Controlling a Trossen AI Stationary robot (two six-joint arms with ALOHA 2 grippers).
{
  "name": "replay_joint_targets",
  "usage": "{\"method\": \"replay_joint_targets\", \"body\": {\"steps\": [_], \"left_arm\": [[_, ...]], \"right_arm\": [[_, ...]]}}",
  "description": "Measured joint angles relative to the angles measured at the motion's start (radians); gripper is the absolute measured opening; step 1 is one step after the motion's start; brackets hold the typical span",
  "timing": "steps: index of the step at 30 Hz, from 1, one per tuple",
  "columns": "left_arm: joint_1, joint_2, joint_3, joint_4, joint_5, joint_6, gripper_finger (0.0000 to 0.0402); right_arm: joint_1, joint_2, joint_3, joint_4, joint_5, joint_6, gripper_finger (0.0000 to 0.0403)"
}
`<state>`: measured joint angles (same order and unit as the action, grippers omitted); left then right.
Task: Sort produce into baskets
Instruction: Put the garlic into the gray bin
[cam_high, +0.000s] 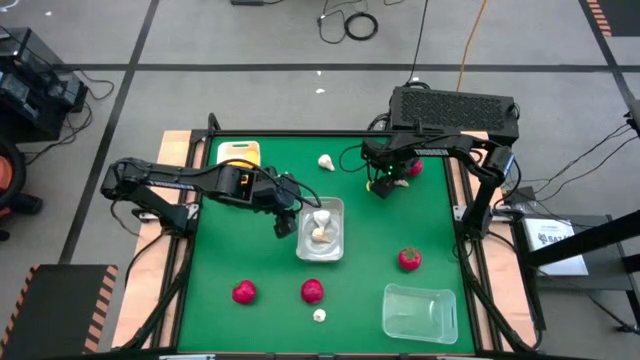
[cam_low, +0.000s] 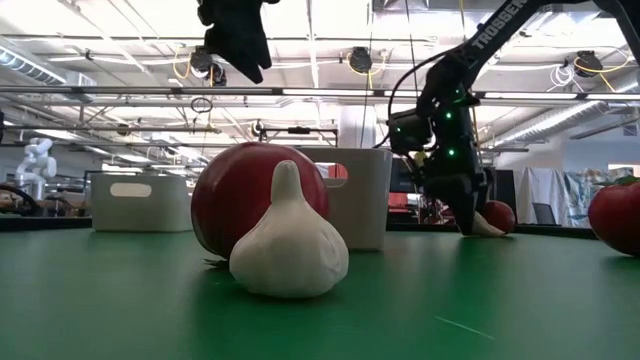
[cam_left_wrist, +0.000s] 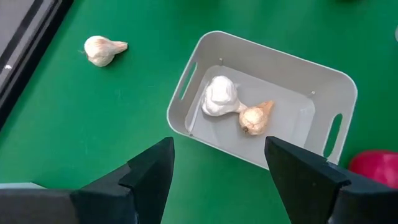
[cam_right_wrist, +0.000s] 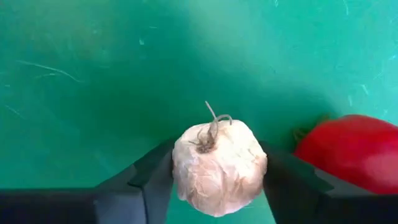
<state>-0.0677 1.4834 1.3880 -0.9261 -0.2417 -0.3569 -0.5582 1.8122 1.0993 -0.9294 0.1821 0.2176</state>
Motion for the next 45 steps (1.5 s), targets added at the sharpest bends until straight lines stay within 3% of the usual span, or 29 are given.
{"method": "replay_joint_targets", "body": {"steps": [5,9,14,18,22,29,34,38,45], "left_arm": [[0.001,0.000,0.000,0.000,0.031,0.003,0.0258],[0.001,0.000,0.000,0.000,0.033,-0.001,0.0258],[0.003,-0.020,0.000,-0.001,0.043,0.011,0.0258],[0.004,-0.071,-0.026,-0.010,0.039,0.084,0.0258],[0.005,-0.176,-0.100,0.010,0.028,0.166,0.0258],[-0.012,-0.397,-0.310,0.128,0.054,0.182,0.0258],[-0.045,-0.493,-0.465,0.316,0.116,0.180,0.0258],[-0.067,-0.504,-0.527,0.421,0.146,0.153,0.0258],[-0.085,-0.487,-0.532,0.478,0.163,0.182,0.0258]], "right_arm": [[0.014,-0.031,0.019,-0.032,-0.002,0.000,0.0164],[0.040,-0.083,0.047,-0.063,-0.010,0.004,0.0157],[0.100,-0.198,0.073,-0.030,-0.169,0.041,0.0164],[0.195,-0.295,0.074,0.043,-0.252,0.154,0.0164],[0.339,-0.354,0.074,0.206,-0.304,0.375,0.0164],[0.561,-0.317,0.076,0.628,-0.167,0.691,0.0164],[0.639,-0.245,0.076,0.667,-0.048,0.842,0.0164],[0.664,-0.190,0.075,0.666,-0.058,0.925,0.0164],[0.665,-0.173,0.074,0.666,-0.056,0.959,0.0165]]}}
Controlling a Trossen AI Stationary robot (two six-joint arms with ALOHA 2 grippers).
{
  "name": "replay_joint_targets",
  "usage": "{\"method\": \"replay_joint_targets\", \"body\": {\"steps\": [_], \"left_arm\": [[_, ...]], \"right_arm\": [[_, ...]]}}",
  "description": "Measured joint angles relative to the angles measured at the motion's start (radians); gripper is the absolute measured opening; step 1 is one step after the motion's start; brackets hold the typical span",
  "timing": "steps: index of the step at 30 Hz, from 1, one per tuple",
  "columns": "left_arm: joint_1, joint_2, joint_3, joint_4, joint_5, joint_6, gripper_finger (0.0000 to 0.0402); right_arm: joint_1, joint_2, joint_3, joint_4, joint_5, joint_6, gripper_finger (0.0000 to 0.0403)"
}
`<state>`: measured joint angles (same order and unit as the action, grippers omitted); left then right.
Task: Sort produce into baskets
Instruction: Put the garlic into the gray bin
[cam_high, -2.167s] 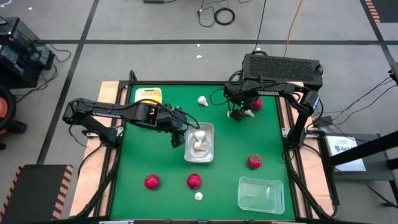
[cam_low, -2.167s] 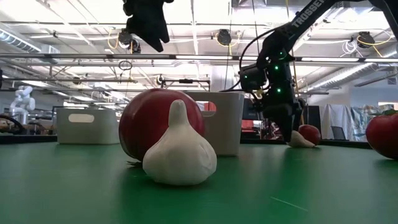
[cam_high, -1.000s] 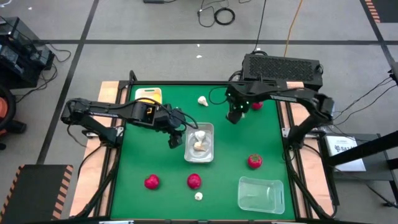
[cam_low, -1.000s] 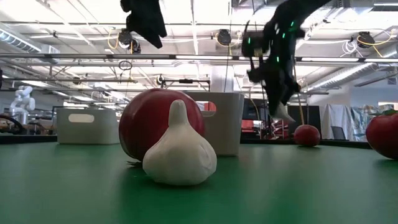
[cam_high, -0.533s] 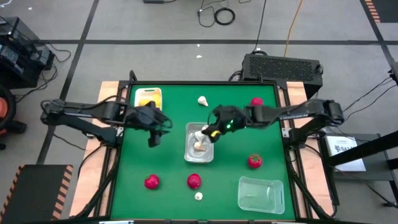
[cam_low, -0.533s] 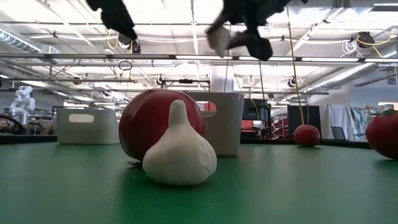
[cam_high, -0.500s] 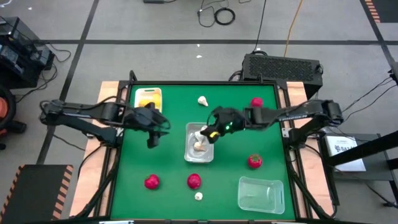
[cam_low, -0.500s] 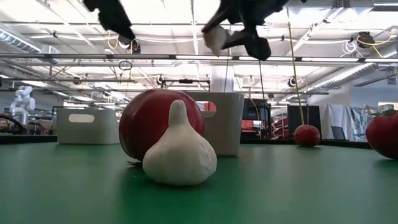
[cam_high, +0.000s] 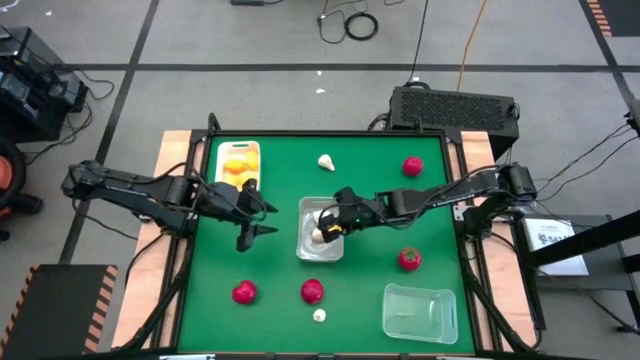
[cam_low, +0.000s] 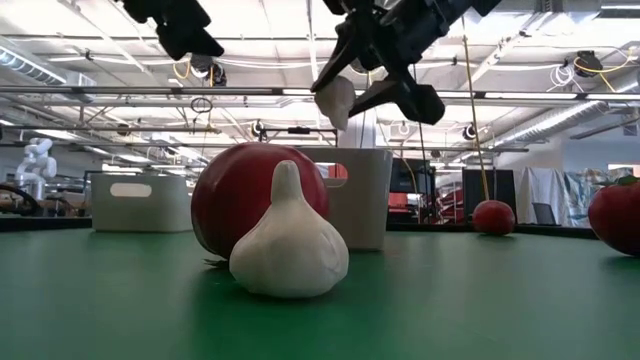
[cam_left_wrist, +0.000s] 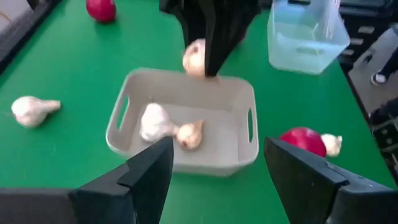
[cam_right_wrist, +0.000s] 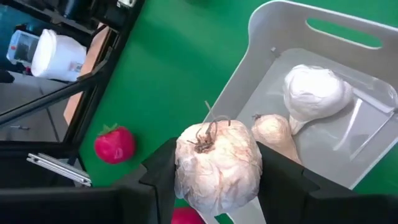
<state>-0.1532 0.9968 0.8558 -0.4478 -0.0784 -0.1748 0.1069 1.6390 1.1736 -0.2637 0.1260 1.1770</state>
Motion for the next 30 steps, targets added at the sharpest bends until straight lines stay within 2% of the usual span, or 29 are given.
{"method": "replay_joint_targets", "body": {"steps": [5,11,17,20,26,30], "left_arm": [[0.000,0.005,0.000,0.041,0.001,0.006,0.0258],[0.000,0.004,0.000,0.089,0.000,-0.003,0.0258],[0.002,0.010,0.000,0.164,-0.035,-0.048,0.0258],[0.002,0.015,0.000,0.178,-0.053,-0.100,0.0258],[-0.005,0.040,0.000,0.188,-0.061,-0.183,0.0258],[-0.005,0.068,0.000,0.202,-0.077,-0.224,0.0258]], "right_arm": [[-0.011,0.000,0.000,-0.012,0.000,-0.019,0.0183],[-0.028,0.000,0.000,-0.073,-0.001,-0.056,0.0225],[-0.047,0.000,0.000,-0.090,-0.072,-0.154,0.0255],[-0.060,0.000,0.000,-0.091,-0.091,-0.201,0.0260],[-0.094,0.000,0.000,-0.091,-0.215,-0.297,0.0256],[-0.112,-0.001,0.000,-0.094,-0.233,-0.325,0.0253]]}}
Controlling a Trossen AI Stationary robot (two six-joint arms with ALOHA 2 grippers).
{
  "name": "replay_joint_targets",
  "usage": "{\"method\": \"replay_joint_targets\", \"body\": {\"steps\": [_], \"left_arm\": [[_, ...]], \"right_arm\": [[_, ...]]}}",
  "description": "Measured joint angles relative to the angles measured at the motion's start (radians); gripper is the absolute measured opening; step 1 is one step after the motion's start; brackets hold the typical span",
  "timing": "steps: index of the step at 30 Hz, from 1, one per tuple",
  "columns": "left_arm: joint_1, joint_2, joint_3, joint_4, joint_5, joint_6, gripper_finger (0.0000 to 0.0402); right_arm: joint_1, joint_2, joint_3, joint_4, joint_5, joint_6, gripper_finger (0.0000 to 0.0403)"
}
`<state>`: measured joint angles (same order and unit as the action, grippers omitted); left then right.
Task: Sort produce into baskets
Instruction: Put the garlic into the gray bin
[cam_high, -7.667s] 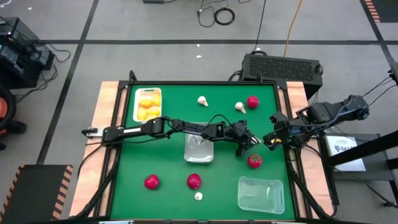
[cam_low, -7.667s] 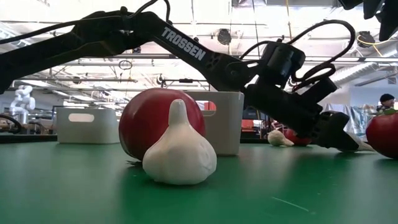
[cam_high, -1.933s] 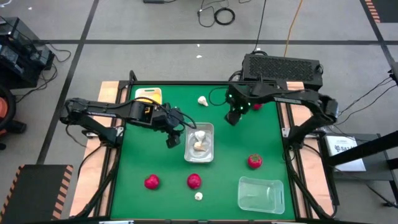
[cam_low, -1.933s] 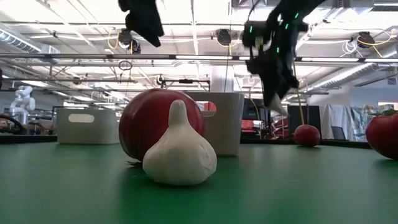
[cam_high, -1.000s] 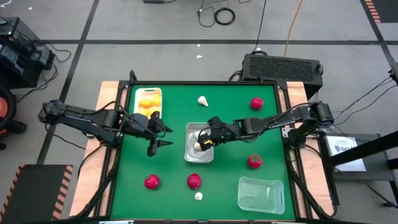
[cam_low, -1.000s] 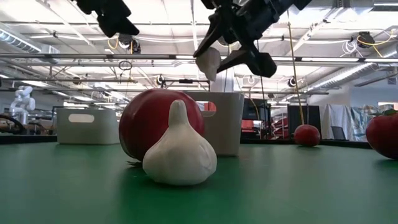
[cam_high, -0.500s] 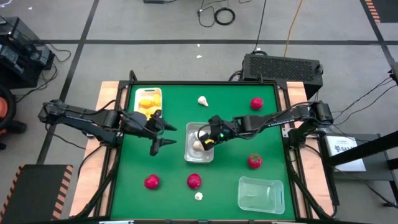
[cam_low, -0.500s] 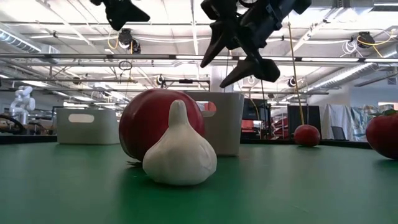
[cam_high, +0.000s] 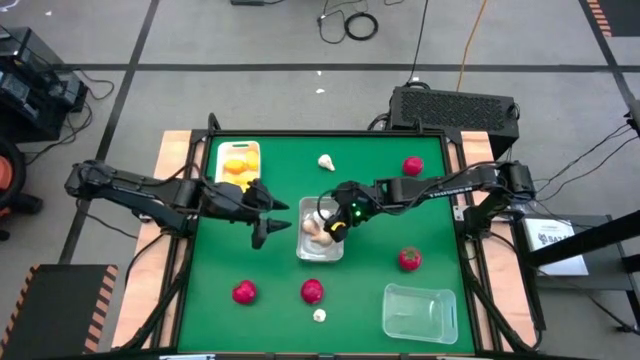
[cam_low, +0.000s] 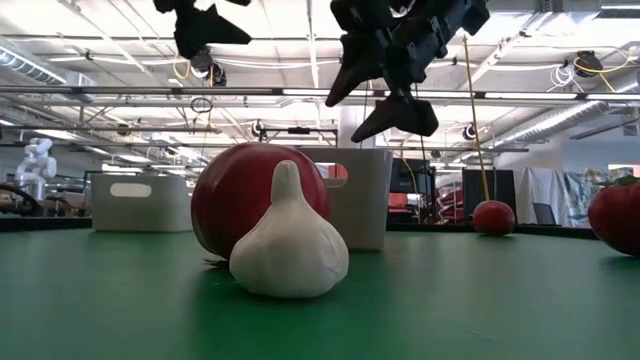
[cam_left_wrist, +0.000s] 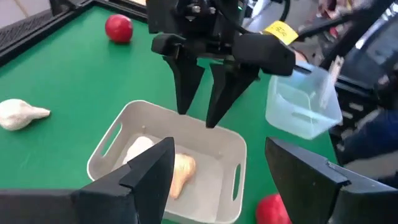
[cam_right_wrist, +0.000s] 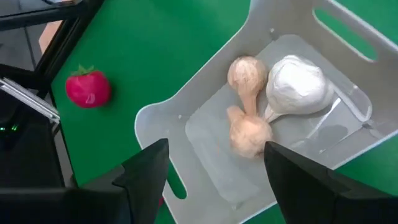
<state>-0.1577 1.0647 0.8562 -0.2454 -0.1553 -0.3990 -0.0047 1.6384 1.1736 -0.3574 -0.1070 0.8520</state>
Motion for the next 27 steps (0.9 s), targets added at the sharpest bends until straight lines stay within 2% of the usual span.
{"method": "replay_joint_targets", "body": {"steps": [12,16,19,27], "left_arm": [[-0.007,0.108,0.000,0.104,-0.010,-0.042,0.0258],[-0.015,0.133,0.000,0.103,-0.010,-0.067,0.0258],[-0.021,0.144,0.000,0.103,-0.010,-0.089,0.0258],[-0.034,0.149,0.000,0.102,-0.018,-0.093,0.0258]], "right_arm": [[-0.192,-0.015,0.008,0.024,0.009,-0.129,0.0253],[-0.277,-0.014,0.009,0.053,0.080,-0.212,0.0253],[-0.344,0.009,0.011,0.114,0.105,-0.273,0.0253],[-0.455,0.137,0.010,0.199,0.048,-0.321,0.0253]]}}
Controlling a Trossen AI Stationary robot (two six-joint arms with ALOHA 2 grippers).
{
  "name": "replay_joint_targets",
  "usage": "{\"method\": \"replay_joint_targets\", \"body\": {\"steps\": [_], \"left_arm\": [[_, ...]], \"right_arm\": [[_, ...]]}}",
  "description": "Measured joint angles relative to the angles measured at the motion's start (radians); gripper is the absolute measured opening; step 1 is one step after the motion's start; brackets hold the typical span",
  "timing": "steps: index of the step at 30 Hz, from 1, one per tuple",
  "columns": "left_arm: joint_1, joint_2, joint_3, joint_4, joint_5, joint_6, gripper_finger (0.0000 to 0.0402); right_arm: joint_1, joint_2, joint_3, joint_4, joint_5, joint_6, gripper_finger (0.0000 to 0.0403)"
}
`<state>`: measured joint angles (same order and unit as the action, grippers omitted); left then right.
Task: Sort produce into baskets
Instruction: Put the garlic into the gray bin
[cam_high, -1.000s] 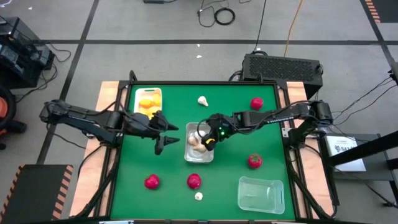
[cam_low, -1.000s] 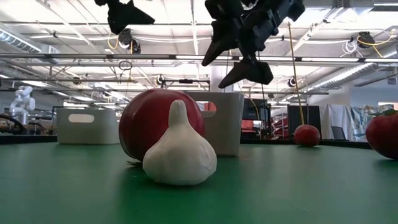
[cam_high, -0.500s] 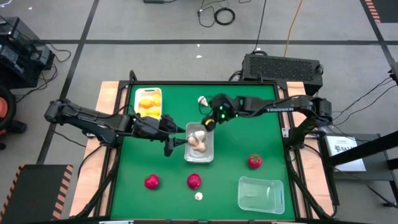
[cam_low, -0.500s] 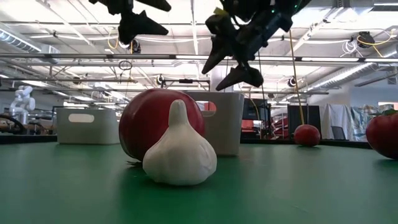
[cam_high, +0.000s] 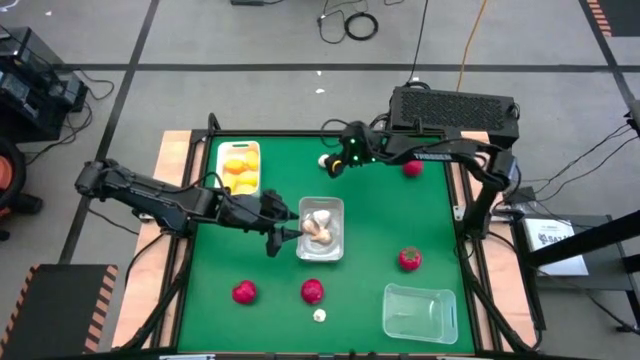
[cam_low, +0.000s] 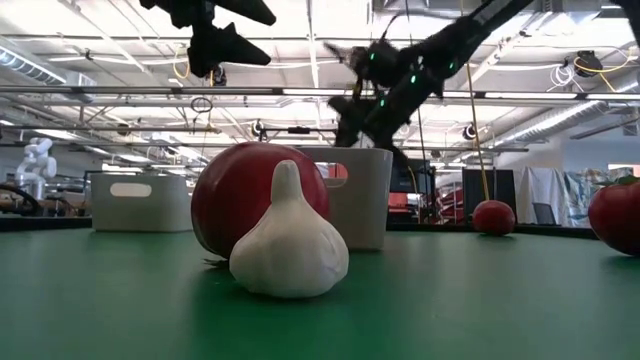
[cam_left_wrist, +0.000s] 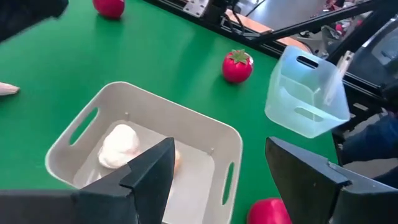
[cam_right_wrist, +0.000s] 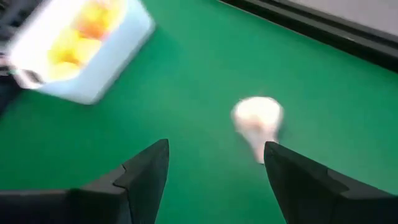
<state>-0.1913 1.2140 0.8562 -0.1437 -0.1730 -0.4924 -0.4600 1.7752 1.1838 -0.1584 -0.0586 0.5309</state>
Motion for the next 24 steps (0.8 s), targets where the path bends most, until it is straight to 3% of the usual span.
{"method": "replay_joint_targets", "body": {"steps": [8,14,24], "left_arm": [[0.001,0.000,0.000,-0.015,-0.053,0.024,0.0258],[0.002,0.000,0.000,-0.034,-0.072,0.034,0.0258],[0.002,0.000,0.000,-0.088,-0.071,0.029,0.0258]], "right_arm": [[-0.011,0.164,0.152,-0.084,0.012,-0.123,0.0254],[-0.013,0.289,0.372,-0.318,0.166,-0.160,0.0254],[-0.010,0.439,0.570,-0.479,0.167,-0.158,0.0254]]}}
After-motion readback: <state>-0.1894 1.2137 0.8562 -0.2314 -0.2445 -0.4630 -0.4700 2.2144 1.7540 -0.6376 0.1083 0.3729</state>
